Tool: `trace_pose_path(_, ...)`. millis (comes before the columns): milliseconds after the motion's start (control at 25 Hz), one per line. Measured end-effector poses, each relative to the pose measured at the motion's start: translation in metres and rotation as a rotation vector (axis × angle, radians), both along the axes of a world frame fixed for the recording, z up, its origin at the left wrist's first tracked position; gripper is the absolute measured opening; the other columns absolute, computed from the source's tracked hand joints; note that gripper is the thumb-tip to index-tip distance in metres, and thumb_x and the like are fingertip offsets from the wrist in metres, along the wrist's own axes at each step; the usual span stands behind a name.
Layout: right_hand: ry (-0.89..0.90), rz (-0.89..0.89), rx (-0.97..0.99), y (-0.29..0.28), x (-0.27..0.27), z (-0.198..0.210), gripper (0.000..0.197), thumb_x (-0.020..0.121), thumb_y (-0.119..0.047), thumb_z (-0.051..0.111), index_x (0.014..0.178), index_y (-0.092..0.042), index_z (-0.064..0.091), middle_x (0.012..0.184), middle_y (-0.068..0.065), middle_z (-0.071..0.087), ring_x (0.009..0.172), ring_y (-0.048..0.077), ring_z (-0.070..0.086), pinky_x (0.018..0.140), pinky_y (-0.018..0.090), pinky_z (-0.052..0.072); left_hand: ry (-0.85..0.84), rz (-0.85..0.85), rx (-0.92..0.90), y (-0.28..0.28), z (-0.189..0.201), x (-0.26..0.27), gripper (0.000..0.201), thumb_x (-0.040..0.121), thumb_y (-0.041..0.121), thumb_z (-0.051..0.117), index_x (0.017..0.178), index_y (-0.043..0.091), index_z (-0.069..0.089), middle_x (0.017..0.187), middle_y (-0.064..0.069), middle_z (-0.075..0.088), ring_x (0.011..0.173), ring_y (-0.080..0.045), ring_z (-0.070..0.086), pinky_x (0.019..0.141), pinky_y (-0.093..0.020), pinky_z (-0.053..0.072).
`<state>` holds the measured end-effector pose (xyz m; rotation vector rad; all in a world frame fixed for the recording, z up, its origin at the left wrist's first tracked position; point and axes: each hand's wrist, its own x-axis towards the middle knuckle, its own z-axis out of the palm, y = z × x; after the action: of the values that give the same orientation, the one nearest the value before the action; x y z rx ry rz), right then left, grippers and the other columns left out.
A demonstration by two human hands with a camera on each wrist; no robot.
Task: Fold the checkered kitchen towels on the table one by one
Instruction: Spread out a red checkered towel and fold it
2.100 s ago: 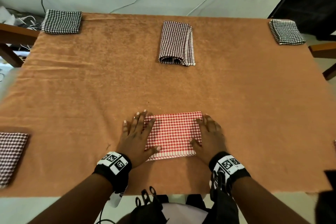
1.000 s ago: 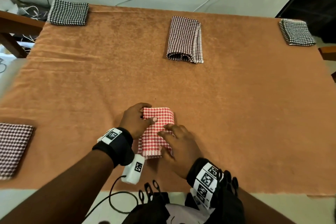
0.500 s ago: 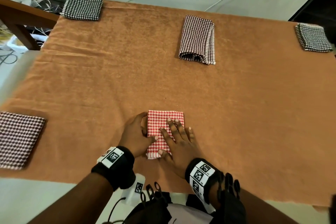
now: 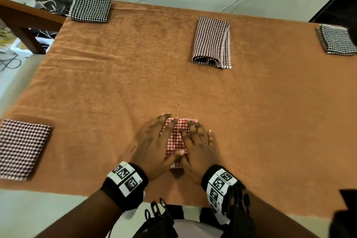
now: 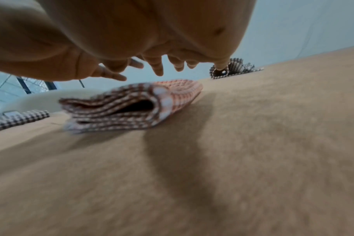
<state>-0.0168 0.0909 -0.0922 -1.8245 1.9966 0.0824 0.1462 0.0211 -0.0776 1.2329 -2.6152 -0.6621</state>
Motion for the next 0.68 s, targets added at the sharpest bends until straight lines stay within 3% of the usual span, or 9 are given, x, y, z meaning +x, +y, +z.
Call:
trace_pose_path(80, 0.03, 0.039, -0.004, -0.01, -0.009, -0.005, 0.075, 0.091, -0.065, 0.013, 0.154, -0.029, -0.006, 0.162, 0.0, -0.018, 0.148, 0.024, -0.021, 0.118, 0.057, -0.002, -0.206, -0.212, -0.045, -0.009, -0.012, -0.009, 0.098, 0.086, 0.082, 0.023, 0.157, 0.021, -0.007, 0.166, -0.008, -0.004, 0.153, -0.028, -0.007, 0.121, -0.058, 0.006)
trace_pose_path(160, 0.068, 0.1, 0.016, -0.02, -0.017, -0.014, 0.076, 0.092, -0.066, 0.015, 0.155, -0.027, -0.003, 0.163, 0.0, -0.015, 0.148, 0.022, -0.018, 0.117, 0.058, 0.002, -0.339, -0.275, -0.056, -0.021, -0.031, -0.01, 0.103, 0.08, 0.089, 0.013, 0.154, 0.024, -0.014, 0.166, -0.01, -0.008, 0.152, -0.032, -0.01, 0.117, -0.066, 0.01)
trace_pose_path(280, 0.078, 0.113, 0.035, -0.025, -0.028, -0.023, 0.077, 0.091, -0.071, 0.013, 0.154, -0.031, -0.005, 0.162, -0.004, -0.018, 0.148, 0.02, -0.018, 0.118, 0.056, -0.003, -0.444, -0.246, 0.019, -0.03, -0.047, 0.0, 0.105, 0.075, 0.094, 0.009, 0.156, 0.03, -0.013, 0.166, -0.009, -0.012, 0.151, -0.034, -0.014, 0.116, -0.068, 0.005)
trace_pose_path(400, 0.073, 0.083, 0.028, -0.025, -0.031, -0.026, 0.079, 0.09, -0.075, 0.009, 0.152, -0.033, -0.013, 0.161, -0.007, -0.022, 0.147, 0.019, -0.021, 0.117, 0.054, -0.011, -0.473, -0.238, 0.031, -0.031, -0.047, 0.005, 0.107, 0.072, 0.095, 0.009, 0.153, 0.033, -0.022, 0.163, -0.005, -0.025, 0.149, -0.032, -0.023, 0.117, -0.064, -0.008)
trace_pose_path(520, 0.051, 0.075, 0.032, -0.026, -0.03, -0.025, 0.079, 0.09, -0.075, 0.011, 0.152, -0.033, -0.014, 0.159, -0.007, -0.026, 0.146, 0.019, -0.024, 0.117, 0.055, -0.01, -0.472, -0.183, 0.062, -0.028, -0.042, 0.003, 0.108, 0.067, 0.098, 0.007, 0.147, 0.036, -0.03, 0.159, -0.006, -0.033, 0.148, -0.033, -0.025, 0.116, -0.064, -0.012)
trace_pose_path(600, 0.006, 0.032, 0.039, -0.024, -0.03, -0.018, 0.08, 0.091, -0.071, 0.022, 0.153, -0.032, -0.011, 0.161, -0.005, -0.023, 0.148, 0.022, -0.02, 0.118, 0.054, -0.005, -0.437, -0.054, 0.108, -0.022, -0.033, 0.004, 0.114, 0.068, 0.098, 0.018, 0.151, 0.033, -0.025, 0.162, -0.008, -0.026, 0.15, -0.035, -0.02, 0.117, -0.065, -0.007)
trace_pose_path(680, -0.091, -0.106, -0.033, -0.014, -0.029, -0.006, 0.081, 0.09, -0.059, 0.043, 0.154, -0.028, 0.006, 0.163, 0.002, 0.005, 0.148, 0.027, 0.006, 0.119, 0.049, 0.014, -0.323, 0.121, 0.109, -0.01, -0.024, 0.011, 0.116, 0.069, 0.088, 0.044, 0.157, 0.026, -0.001, 0.163, -0.012, 0.009, 0.148, -0.038, 0.012, 0.115, -0.064, 0.019)
